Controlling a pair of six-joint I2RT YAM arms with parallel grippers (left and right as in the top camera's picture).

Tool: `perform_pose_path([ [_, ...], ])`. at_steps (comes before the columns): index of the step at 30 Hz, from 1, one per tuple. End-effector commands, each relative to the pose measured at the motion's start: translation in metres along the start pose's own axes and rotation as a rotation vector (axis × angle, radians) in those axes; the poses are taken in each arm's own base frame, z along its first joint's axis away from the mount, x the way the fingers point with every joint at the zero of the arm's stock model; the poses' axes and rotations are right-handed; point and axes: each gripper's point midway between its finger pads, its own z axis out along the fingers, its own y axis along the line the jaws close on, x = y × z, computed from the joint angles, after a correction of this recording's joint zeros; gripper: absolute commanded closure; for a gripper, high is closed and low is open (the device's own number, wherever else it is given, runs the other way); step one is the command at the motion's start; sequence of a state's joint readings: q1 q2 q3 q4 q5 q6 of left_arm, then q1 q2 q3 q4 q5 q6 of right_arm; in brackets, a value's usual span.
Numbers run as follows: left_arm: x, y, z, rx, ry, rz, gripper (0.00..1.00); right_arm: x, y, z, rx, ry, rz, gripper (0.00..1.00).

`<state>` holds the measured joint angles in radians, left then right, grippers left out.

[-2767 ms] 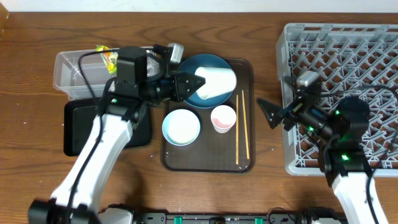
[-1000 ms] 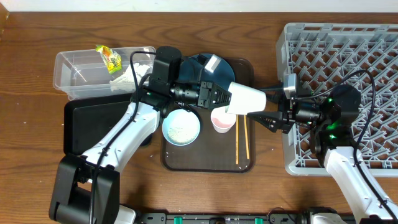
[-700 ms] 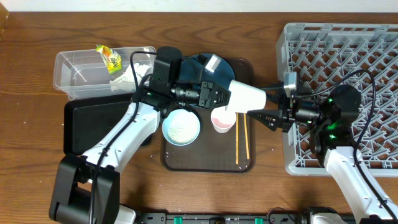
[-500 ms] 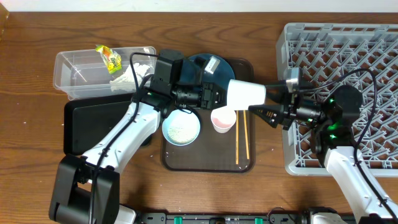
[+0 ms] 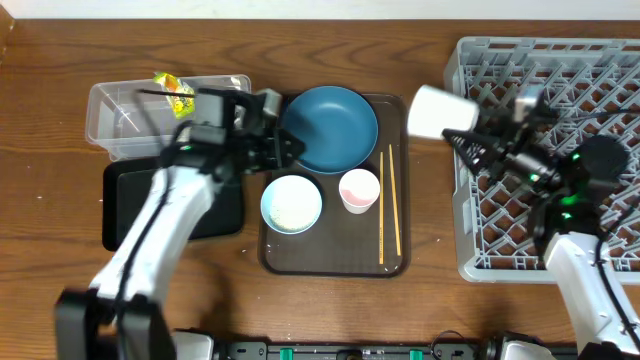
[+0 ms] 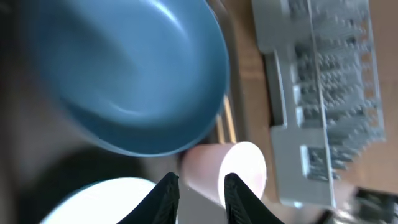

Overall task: Sort waste into correct bins and load items into the dishwasher rack
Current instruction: 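Carry the white cup with the right gripper into the dish rack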

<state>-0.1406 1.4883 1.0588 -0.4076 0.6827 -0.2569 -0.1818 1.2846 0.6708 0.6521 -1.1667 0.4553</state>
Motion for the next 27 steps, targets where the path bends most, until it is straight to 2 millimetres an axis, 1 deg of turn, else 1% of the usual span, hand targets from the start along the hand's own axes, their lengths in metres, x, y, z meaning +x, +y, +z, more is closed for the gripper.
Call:
perform_pose_path([
  [1,-0.020,0.009,-0.038,-0.117,-0.126,0.089,0.72,-0.030,-0.021,-0.010,0.117,-0.051,-0.017,0.92],
  [3,-0.024,0.015,-0.058,-0.193,-0.176,0.090,0.72,-0.034,-0.038,-0.013,0.207,-0.035,-0.005,0.92],
  [6,-0.023,0.020,-0.076,-0.274,-0.214,0.087,0.71,-0.030,-0.066,-0.021,0.394,0.036,0.026,0.93],
  [8,-0.021,0.022,-0.083,-0.305,-0.221,0.087,0.70,-0.025,-0.084,-0.033,0.555,0.110,0.049,0.96],
  [9,-0.019,0.023,-0.086,-0.317,-0.222,0.085,0.70,-0.024,-0.093,-0.044,0.656,0.152,0.069,0.97],
  [10,-0.018,0.024,-0.087,-0.327,-0.222,0.083,0.70,-0.023,-0.098,-0.053,0.730,0.180,0.085,0.99],
  [11,-0.017,0.025,-0.088,-0.333,-0.218,0.080,0.70,-0.024,-0.102,-0.062,0.800,0.205,0.092,0.99],
  [15,-0.015,0.026,-0.087,-0.335,-0.208,0.075,0.70,-0.038,-0.113,-0.108,1.087,0.272,0.094,0.99],
  [17,-0.015,0.027,-0.087,-0.335,-0.208,0.074,0.70,-0.048,-0.117,-0.135,1.238,0.284,0.086,0.99],
  [19,-0.015,0.026,-0.087,-0.335,-0.208,0.074,0.70,-0.059,-0.122,-0.168,1.413,0.284,0.066,0.99],
  [20,-0.015,0.027,-0.087,-0.335,-0.207,0.074,0.70,-0.062,-0.123,-0.180,1.474,0.284,0.060,0.99],
  [21,-0.014,0.027,-0.087,-0.335,-0.207,0.073,0.70,-0.064,-0.124,-0.197,1.556,0.285,0.054,0.99],
  [22,-0.014,0.027,-0.087,-0.335,-0.206,0.073,0.70,-0.066,-0.124,-0.212,1.627,0.288,0.052,0.99],
  [24,-0.014,0.027,-0.087,-0.335,-0.206,0.073,0.70,-0.065,-0.125,-0.236,1.724,0.291,0.067,0.99],
  [27,-0.014,0.027,-0.086,-0.336,-0.206,0.073,0.70,-0.060,-0.131,-0.264,1.807,0.282,0.127,0.99],
])
